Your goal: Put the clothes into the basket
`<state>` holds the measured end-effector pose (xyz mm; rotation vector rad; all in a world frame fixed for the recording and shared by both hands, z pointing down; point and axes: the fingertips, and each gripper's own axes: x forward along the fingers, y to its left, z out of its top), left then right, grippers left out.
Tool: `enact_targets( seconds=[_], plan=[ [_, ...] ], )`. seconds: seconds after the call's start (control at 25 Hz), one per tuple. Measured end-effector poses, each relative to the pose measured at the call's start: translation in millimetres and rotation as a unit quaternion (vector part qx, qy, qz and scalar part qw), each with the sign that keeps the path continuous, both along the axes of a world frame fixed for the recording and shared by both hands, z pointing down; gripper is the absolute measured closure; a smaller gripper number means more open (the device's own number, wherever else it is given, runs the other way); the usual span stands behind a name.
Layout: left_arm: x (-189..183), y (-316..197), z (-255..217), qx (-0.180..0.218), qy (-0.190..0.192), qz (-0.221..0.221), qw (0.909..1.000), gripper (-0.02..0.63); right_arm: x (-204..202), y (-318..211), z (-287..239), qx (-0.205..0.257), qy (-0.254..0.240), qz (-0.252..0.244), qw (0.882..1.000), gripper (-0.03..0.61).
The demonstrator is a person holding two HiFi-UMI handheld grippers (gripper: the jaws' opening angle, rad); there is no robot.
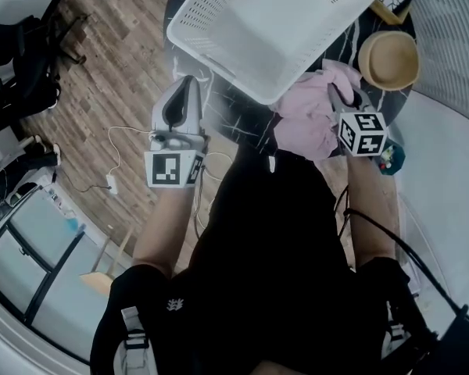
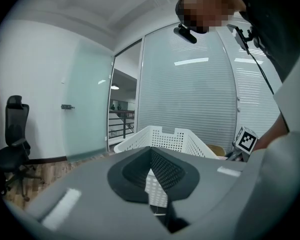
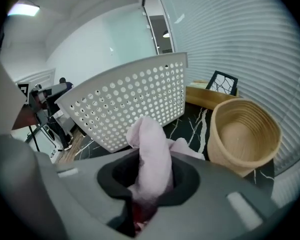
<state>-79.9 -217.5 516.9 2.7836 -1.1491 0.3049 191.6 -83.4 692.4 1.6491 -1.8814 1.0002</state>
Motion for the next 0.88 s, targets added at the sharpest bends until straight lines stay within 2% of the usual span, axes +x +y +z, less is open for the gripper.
enact_targets(
  seconds=[0.28,0.88],
  plan=[
    [7,-2,-35,0.016,0.008,-0.002,0.9998,0.606,-3,17,-46,0.056,0.001,0.025,0.998,0.514],
    [10,8,-83,0.040,0.028,-0.002,0.9988,0.606,-17,21,-148,0.164,0.008,-0.002,0.986,0.535]
  ],
)
